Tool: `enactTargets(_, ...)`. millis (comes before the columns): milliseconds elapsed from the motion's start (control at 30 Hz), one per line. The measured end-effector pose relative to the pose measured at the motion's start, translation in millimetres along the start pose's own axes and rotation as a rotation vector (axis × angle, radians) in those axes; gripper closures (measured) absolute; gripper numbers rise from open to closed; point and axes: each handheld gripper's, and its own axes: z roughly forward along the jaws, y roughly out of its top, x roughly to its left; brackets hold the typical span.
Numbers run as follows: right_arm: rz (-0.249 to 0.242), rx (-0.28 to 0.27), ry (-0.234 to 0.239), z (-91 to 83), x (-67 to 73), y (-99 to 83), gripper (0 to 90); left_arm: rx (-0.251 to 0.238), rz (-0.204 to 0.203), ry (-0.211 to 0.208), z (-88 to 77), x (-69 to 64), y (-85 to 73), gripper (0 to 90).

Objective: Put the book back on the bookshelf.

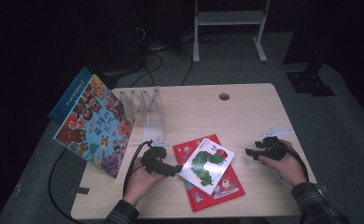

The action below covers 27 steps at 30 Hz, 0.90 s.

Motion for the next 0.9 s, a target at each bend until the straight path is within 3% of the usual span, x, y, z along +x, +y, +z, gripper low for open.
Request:
enactTargets(300, -0.037, -0.024, 0.103, -4.4, 31.4, 3.5, 38.6, 0.021, -0.012, -0.054, 15.5, -1.7, -5.1, 13.8)
enactTargets(400, -0.058, -0.008, 0.127, -0.4, 40.3, 3.5, 37.8, 0.044, 0.009, -0.052, 19.5, -2.6, -3.8, 2.9)
enactTargets(600, -0.060, -0.006, 0.174, 6.1, 49.1, 4.4, 36.9, 0.055, 0.044, -0.070, 23.7, -10.0, -1.7, 0.0)
enactTargets(767, -0.065, 0.003, 0.193, 10.2, 52.6, 4.7, 36.7, 0.067, 0.034, -0.048, 27.9, -12.6, 0.1, 0.0)
enactTargets(900, -0.060, -0.004, 0.211, 10.8, 51.3, 5.5, 36.3, 0.054, 0.080, -0.032, 25.7, -13.0, 0.1, 0.8)
